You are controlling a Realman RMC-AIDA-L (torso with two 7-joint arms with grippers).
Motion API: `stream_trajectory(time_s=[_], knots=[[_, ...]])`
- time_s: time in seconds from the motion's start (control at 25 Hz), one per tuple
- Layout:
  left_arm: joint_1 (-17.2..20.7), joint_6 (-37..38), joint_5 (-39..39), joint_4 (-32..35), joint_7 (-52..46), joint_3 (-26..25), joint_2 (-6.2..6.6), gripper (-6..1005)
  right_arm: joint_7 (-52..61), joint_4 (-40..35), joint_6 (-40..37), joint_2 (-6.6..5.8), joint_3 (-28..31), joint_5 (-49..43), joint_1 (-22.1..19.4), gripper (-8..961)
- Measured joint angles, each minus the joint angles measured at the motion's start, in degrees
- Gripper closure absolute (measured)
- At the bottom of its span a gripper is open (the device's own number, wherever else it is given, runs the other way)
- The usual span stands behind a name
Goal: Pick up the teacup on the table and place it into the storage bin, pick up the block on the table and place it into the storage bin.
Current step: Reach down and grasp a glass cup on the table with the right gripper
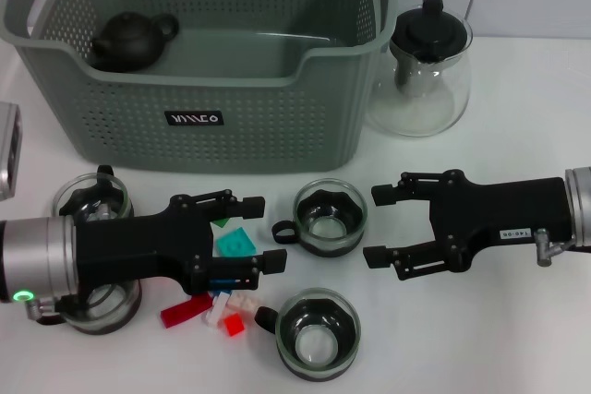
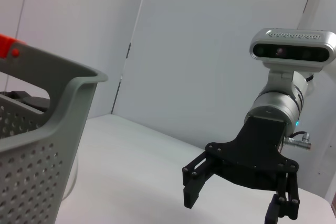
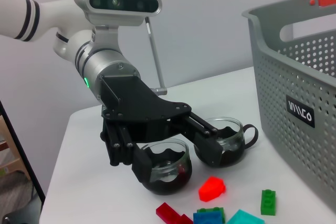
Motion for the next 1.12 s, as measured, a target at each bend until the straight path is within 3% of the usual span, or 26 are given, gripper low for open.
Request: stream_trajectory(time_s=[0.72,0.88,1.12], knots=[[-0.31,-2.01,0.53,0.00,0.19,0.05,0.09,172,-0.98,0.00,1.64,-0.03,-0.50,-0.10,0.86,63],[-0.27,-2.02,0.53,0.00,0.13,0.04,0.09,172,-1.13,-2.03,1.83,-0.73,-4.24,-0.10,1.46,68],[0.10,-2.20,0.30,-0.10,0.08,-0.29,-0.11,171,2.82,-9.10,2.17,-0.84,-10.40,-1.02,3.30,76]])
